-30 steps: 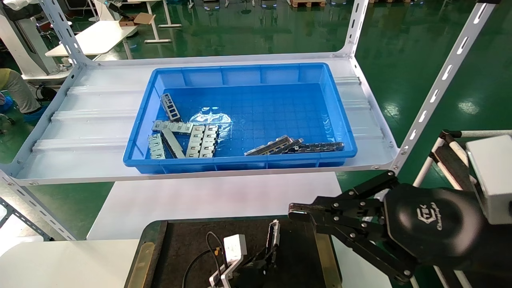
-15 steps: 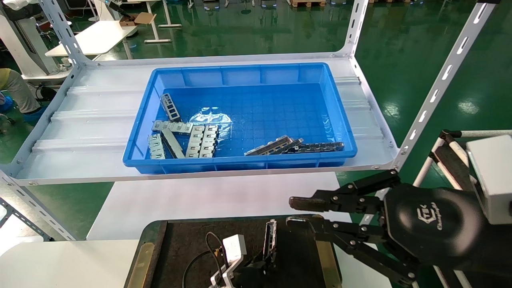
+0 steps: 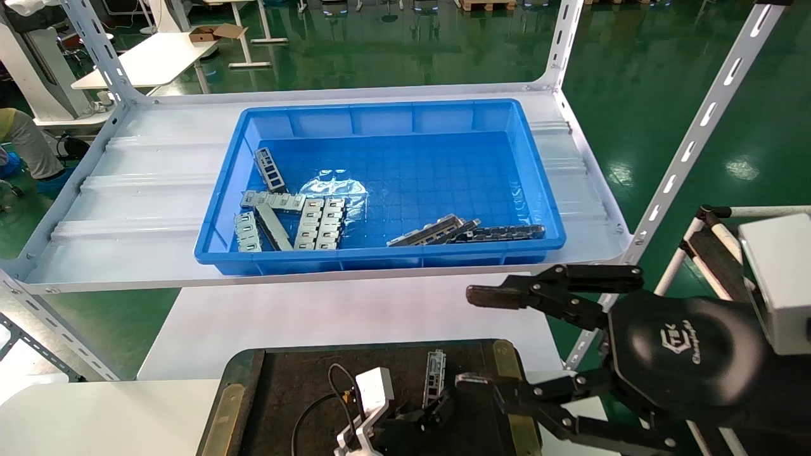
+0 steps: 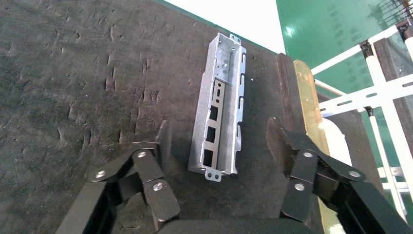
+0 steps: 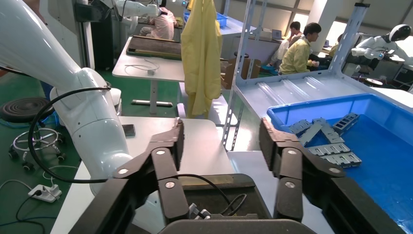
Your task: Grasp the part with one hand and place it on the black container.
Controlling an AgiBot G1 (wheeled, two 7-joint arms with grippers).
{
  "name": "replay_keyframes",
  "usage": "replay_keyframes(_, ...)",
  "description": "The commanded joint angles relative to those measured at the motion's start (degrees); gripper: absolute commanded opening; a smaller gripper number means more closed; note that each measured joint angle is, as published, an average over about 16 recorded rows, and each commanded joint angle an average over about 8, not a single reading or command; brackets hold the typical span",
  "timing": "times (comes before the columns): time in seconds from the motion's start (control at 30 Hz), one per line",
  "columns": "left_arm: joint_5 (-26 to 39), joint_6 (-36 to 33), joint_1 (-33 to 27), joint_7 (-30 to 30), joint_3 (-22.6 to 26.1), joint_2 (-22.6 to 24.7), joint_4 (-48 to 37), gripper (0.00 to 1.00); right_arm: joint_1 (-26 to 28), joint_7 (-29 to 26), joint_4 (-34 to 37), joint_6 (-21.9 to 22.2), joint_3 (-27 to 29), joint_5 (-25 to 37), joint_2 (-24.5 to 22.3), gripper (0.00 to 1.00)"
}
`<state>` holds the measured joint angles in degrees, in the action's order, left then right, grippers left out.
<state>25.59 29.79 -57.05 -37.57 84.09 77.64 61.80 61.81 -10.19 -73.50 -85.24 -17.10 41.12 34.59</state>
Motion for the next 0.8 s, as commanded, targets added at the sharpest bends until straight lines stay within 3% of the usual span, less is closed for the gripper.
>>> replay_keyframes(0.03, -0.04, 0.19, -0.14, -0.24, 0.07, 0.00, 0.29, 1.00, 0.00, 0.00, 0.00, 0.00, -0.01, 0.00, 0.00, 1.00)
replay_keyframes(0.4, 6.77, -3.23, -1.05, -1.91, -0.79, -1.47, 0.10, 1.00, 0.01, 0.02, 0.00, 0.02, -0.04, -0.03, -0.02, 1.00)
replay_keyframes(0.8, 16.93, -16.36, -1.48, -3.95, -3.89, -9.25, 2.74, 1.00, 0.02, 0.04, 0.00, 0.03, -0.07, -0.05, -0.03, 1.00)
